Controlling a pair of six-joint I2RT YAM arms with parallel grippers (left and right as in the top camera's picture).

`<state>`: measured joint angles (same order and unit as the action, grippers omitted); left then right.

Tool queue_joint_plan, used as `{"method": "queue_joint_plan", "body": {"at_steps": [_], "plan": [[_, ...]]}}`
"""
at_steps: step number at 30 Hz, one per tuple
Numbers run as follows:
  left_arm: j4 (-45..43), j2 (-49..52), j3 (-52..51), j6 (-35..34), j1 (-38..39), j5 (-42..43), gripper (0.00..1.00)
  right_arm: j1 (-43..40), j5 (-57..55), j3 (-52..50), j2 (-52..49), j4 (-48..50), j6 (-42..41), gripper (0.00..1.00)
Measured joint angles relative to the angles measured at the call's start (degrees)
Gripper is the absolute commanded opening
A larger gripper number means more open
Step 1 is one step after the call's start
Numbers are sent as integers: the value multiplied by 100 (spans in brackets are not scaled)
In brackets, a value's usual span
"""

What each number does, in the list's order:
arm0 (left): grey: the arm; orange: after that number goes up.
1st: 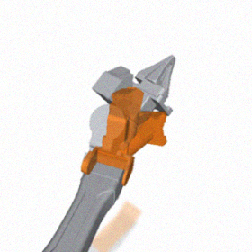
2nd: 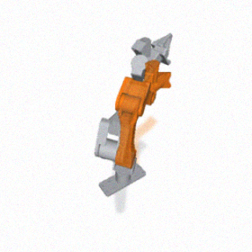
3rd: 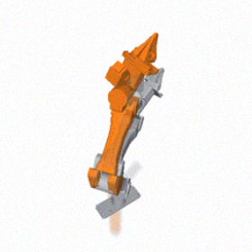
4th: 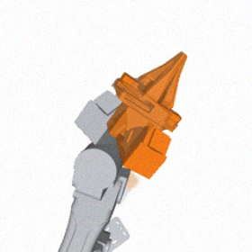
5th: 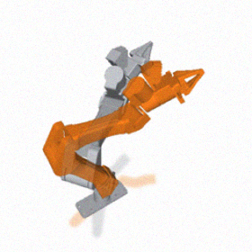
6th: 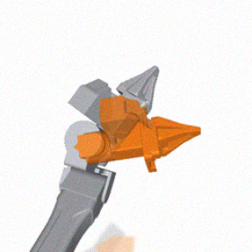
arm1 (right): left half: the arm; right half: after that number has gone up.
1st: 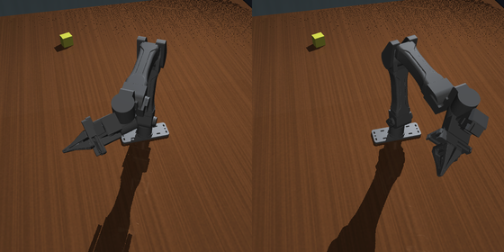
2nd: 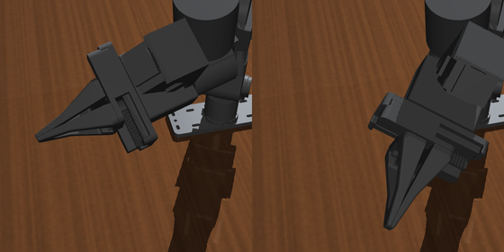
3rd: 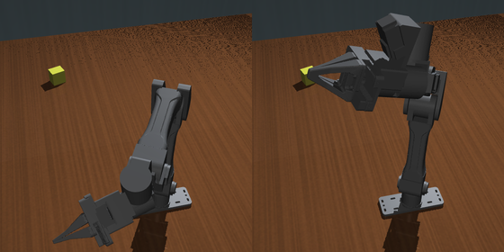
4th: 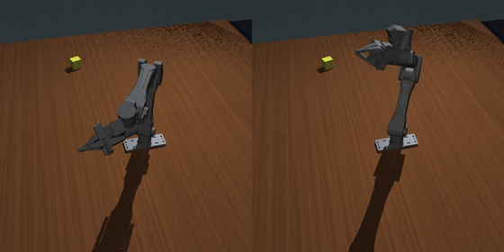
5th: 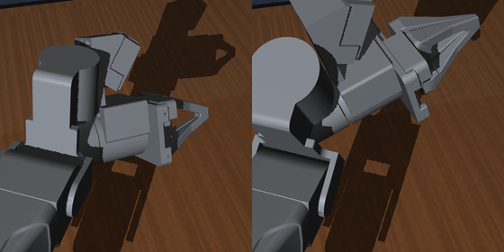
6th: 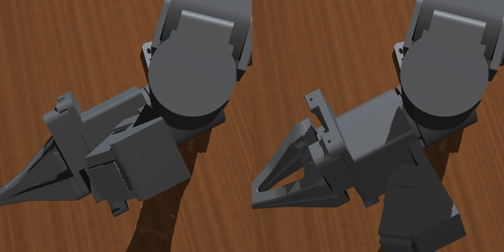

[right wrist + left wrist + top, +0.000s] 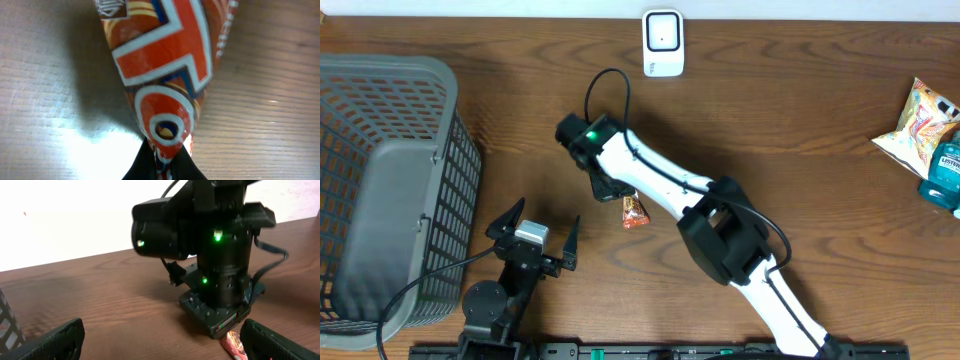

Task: Scan the item barcode

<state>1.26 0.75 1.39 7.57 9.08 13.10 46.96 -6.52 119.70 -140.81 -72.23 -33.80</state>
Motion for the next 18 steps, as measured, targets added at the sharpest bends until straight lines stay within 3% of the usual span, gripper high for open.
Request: {"method": "queue_joint_plan", "body": {"at_steps": [4, 12, 15, 18], "plan": [[0, 0, 0, 0, 0, -2, 99, -385, 1412, 151, 0, -479, 992, 1], [0, 0, 0, 0, 0, 0, 99, -1893, 5469, 240, 20, -2430, 4039, 1], [0, 0, 0, 0, 0, 0, 99, -2391, 6450, 245, 52, -2509, 4395, 1], [0, 0, 0, 0, 0, -2, 99, -2621, 7193, 245, 63, -2509, 4155, 1]]}}
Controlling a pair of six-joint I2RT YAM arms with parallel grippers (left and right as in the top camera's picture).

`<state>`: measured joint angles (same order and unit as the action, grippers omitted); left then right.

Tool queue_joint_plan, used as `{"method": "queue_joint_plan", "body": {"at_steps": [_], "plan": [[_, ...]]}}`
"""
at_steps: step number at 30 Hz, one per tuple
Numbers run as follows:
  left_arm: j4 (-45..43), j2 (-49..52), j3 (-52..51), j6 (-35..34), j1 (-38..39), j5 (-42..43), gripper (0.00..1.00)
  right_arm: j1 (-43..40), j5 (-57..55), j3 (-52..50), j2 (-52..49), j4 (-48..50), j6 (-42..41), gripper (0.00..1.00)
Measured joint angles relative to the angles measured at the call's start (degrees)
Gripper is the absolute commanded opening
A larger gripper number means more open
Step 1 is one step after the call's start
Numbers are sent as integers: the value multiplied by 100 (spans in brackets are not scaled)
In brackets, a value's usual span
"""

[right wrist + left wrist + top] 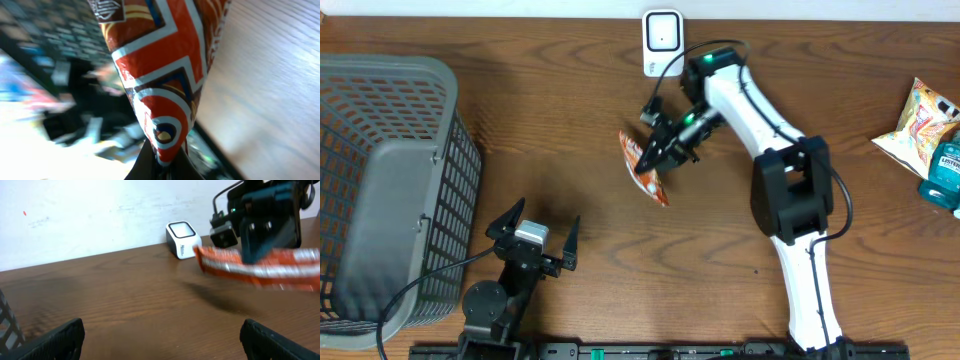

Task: Scan the item barcode

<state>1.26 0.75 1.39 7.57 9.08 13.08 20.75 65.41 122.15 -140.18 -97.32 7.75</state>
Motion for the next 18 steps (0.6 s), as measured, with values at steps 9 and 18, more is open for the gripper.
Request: {"method": "queue_joint_plan", "body": {"at_steps": [9, 18], "plan": [[0, 0, 0, 0, 0, 2, 99, -120, 1204, 0, 50, -17, -1047, 1], [0, 0, 0, 0, 0, 2, 99, -157, 1123, -109, 168, -4, -538, 1]]}}
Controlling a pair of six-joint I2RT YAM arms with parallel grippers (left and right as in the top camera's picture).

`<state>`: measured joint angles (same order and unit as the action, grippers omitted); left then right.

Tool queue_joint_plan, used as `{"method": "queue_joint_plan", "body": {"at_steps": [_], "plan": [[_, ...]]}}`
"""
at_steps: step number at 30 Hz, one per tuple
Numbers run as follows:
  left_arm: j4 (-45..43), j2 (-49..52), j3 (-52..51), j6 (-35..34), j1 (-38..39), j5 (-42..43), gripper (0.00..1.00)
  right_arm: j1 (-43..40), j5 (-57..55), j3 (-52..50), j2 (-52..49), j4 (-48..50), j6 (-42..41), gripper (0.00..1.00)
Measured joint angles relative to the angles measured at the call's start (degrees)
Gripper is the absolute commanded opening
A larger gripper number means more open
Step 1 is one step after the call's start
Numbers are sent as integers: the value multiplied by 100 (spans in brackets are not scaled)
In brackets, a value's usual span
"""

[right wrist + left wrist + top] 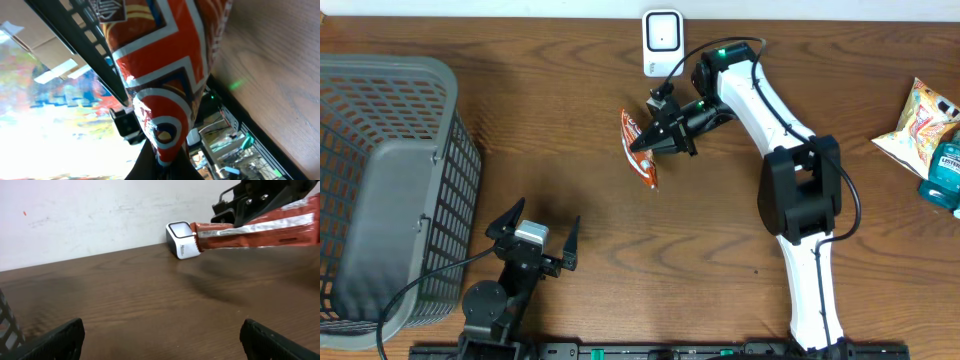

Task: Scan the item barcode

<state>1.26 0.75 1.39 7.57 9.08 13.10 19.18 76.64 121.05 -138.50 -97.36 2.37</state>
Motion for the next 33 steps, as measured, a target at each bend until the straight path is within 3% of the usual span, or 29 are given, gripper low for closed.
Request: {"method": "queue_joint_plan", "body": {"at_steps": [8, 14, 20, 22, 29, 33], "plan": [[0, 0, 0, 0, 0, 0, 99, -94, -142, -1633, 1141, -2, 778, 1], [0, 0, 0, 0, 0, -2, 99, -748, -258, -3438, 2203, -17, 1635, 1], [0, 0, 0, 0, 0, 0, 99, -1270, -385, -4743, 2542, -17, 2743, 1], [0, 0, 0, 0, 0, -2, 99, -1285, -352, -5001, 2542, -17, 3351, 1], [0, 0, 0, 0, 0, 0, 99, -1005, 133, -5663, 2542, -17, 6647, 1], [0, 0, 0, 0, 0, 0, 99, -675, 387, -5751, 2544, -17, 7827, 1]]}}
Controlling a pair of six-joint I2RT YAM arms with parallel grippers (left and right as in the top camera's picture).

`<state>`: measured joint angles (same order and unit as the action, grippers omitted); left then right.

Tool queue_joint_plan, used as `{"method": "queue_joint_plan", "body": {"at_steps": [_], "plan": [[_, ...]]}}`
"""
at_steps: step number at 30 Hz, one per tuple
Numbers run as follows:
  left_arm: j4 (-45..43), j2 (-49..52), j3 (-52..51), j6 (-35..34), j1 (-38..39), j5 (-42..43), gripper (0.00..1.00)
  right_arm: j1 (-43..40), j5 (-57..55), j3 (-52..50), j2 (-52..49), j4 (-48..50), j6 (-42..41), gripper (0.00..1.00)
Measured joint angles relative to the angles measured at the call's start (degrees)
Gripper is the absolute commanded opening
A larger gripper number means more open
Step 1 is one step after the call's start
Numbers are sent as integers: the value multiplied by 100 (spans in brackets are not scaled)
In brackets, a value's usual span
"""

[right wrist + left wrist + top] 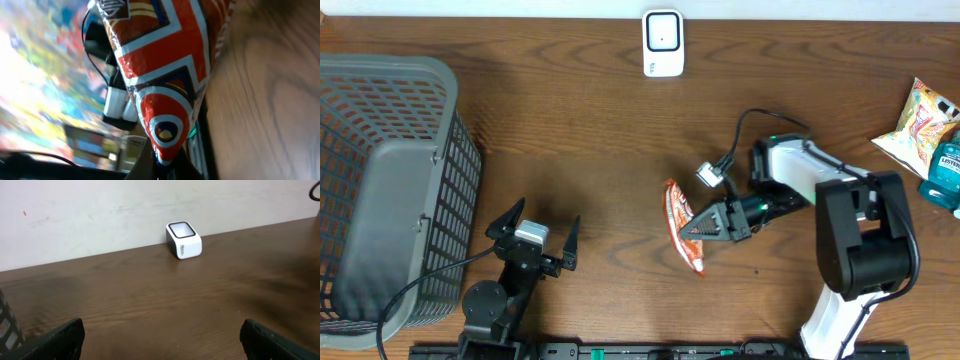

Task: Scan the item barcode

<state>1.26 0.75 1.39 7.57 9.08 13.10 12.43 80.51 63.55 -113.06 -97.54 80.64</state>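
Note:
An orange-red snack packet [682, 227] hangs over the table's middle front, with my right gripper [705, 227] shut on its end. The right wrist view is filled by the packet [160, 65], its pinched end between the dark fingers at the bottom edge. The white barcode scanner [663, 43] stands at the table's far edge, well away from the packet; it also shows in the left wrist view as the scanner [184, 240]. My left gripper [533, 237] rests open near the front left, nothing between its fingertips [55, 340].
A grey mesh basket [390, 180] takes up the left side. A yellow snack bag [920, 120] and a blue-green bottle [945, 175] lie at the right edge. The right arm [820, 190] bends back over the front right.
My right gripper has moved with the packet from just in front of the scanner to the table's middle front, nearer the arm's base. The left gripper has not moved.
First my right gripper held the packet low over the table's middle, close in front of the left gripper. Then it held the packet raised near the scanner, then closer in front of the scanner. Now the packet is held back over the middle front.

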Motion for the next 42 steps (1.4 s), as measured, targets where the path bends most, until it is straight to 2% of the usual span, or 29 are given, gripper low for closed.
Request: {"method": "queue_joint_plan", "body": {"at_steps": [5, 13, 22, 30, 36, 42], "plan": [[0, 0, 0, 0, 0, -2, 99, 120, 140, -2, 0, 0, 662, 1], [0, 0, 0, 0, 0, -2, 99, 120, 190, -2, 0, 122, 984, 1], [0, 0, 0, 0, 0, -2, 99, 133, 68, -2, 0, 0, 70, 1], [0, 0, 0, 0, 0, -2, 99, 494, 98, -2, 229, 2, -264, 1], [0, 0, 0, 0, 0, -2, 99, 715, 155, -22, 946, 2, -476, 1], [0, 0, 0, 0, 0, 0, 99, 839, -79, -28, 2415, 2, -643, 1]]}}
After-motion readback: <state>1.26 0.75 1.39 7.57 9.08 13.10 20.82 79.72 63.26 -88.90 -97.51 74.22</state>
